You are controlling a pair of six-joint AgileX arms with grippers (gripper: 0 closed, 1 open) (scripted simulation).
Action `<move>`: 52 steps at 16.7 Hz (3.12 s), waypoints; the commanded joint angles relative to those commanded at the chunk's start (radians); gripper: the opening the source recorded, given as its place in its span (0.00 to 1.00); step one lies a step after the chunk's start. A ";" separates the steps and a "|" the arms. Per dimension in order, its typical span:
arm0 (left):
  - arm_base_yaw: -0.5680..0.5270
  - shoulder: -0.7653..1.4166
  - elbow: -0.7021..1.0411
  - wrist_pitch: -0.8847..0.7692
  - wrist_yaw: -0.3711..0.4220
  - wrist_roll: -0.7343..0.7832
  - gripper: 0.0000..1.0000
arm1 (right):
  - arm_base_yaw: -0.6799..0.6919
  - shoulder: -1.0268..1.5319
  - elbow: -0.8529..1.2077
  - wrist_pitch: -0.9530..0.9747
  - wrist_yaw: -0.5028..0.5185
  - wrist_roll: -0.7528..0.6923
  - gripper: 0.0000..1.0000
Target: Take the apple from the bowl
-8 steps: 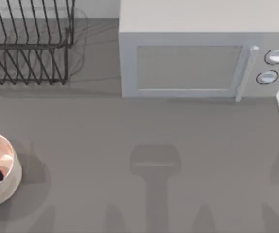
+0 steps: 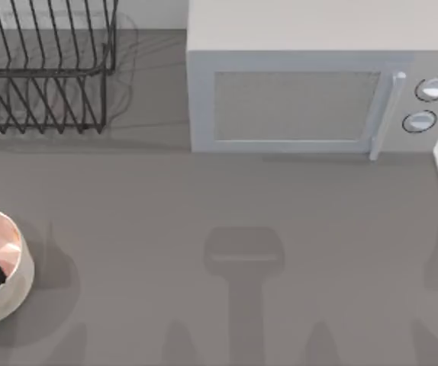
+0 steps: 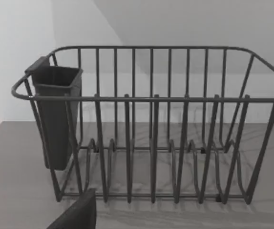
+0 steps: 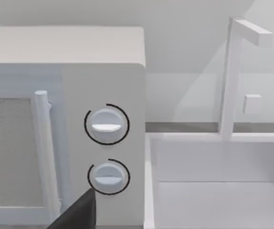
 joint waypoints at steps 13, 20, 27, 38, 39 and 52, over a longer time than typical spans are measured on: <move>0.000 0.000 0.000 0.000 0.000 0.000 1.00 | 0.000 0.000 0.000 0.000 0.000 0.000 1.00; -0.001 0.108 0.093 -0.090 0.000 0.001 1.00 | 0.000 0.000 0.000 0.000 0.000 0.000 1.00; -0.004 0.650 0.473 -0.460 0.000 0.005 1.00 | 0.000 0.000 0.000 0.000 0.000 0.000 1.00; -0.008 1.531 1.048 -1.018 0.000 0.011 1.00 | 0.000 0.000 0.000 0.000 0.000 0.000 1.00; -0.008 1.565 1.072 -1.041 0.000 0.012 1.00 | 0.000 0.000 0.000 0.000 0.000 0.000 1.00; -0.007 1.670 1.000 -0.896 0.000 0.014 1.00 | 0.000 0.000 0.000 0.000 0.000 0.000 1.00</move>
